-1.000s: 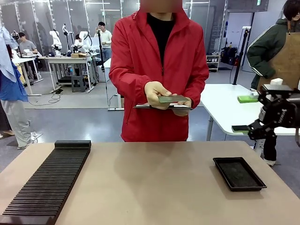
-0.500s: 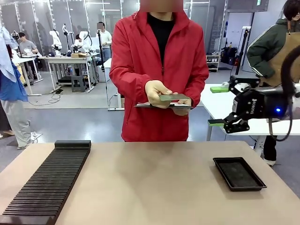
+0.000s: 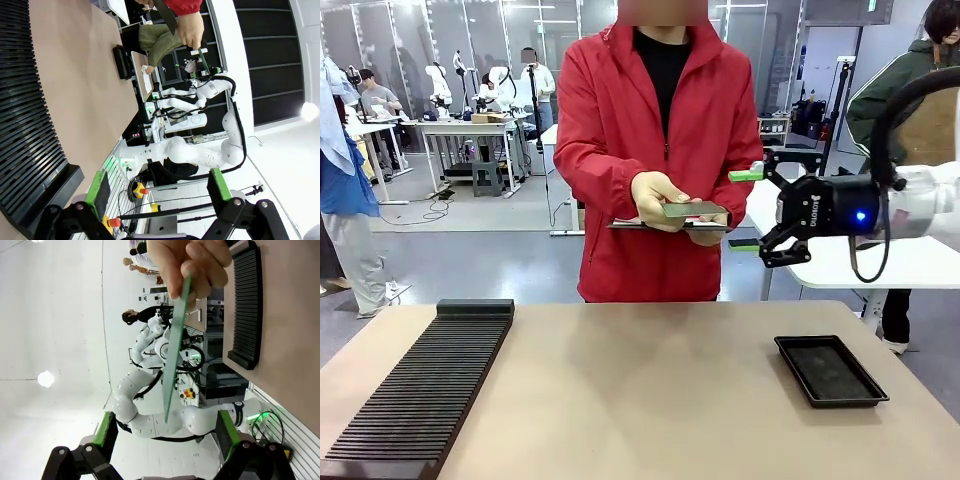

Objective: Inspect the PCB.
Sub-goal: Pick up the Blank PCB that the human is holding, then place the Blank PCB in the ESD tray.

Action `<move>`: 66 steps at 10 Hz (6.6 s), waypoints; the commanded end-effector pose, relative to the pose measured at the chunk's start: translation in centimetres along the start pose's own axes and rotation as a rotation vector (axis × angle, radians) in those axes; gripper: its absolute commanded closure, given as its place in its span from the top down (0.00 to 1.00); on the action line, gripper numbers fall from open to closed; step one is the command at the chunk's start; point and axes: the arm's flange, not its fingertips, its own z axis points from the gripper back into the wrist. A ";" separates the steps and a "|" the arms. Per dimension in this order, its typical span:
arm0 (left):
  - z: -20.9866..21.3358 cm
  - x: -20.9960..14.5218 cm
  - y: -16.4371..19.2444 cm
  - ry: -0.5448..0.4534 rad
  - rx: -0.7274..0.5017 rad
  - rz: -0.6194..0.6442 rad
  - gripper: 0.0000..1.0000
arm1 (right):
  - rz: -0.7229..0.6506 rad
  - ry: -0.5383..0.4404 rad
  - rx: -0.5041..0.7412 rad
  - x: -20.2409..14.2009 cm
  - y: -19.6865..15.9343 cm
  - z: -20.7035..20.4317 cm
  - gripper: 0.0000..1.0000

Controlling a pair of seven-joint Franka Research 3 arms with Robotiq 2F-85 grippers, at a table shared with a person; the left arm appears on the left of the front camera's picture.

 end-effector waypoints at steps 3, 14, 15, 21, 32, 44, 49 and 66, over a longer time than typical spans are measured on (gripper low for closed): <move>0.1 -0.1 -0.1 0.004 0.003 -0.002 1.00 | -0.100 0.013 0.031 2.3 -0.1 -3.2 1.00; 0.1 -0.1 -0.1 0.004 0.003 -0.002 1.00 | -0.109 0.066 0.066 1.9 -0.9 -4.6 0.13; 0.1 -0.1 -0.1 0.004 0.003 -0.002 1.00 | -0.109 0.067 0.068 1.9 -0.9 -4.5 0.04; 0.1 -0.1 -0.1 0.004 0.003 -0.002 1.00 | -0.129 0.043 0.081 1.8 -1.1 -4.1 0.00; 0.1 -0.1 -0.1 0.004 0.003 -0.002 1.00 | -0.092 0.061 0.046 1.8 -1.4 -4.1 0.00; 0.1 -0.1 -0.1 0.004 0.003 -0.002 1.00 | -0.092 0.061 0.046 1.8 -1.4 -4.1 0.00; 0.1 -0.1 -0.1 0.004 0.003 -0.002 1.00 | -0.092 0.061 0.046 1.8 -1.4 -4.1 0.00; 0.1 -0.1 -0.1 0.004 0.003 -0.002 1.00 | 0.053 -0.008 -0.197 2.3 -2.3 2.6 0.03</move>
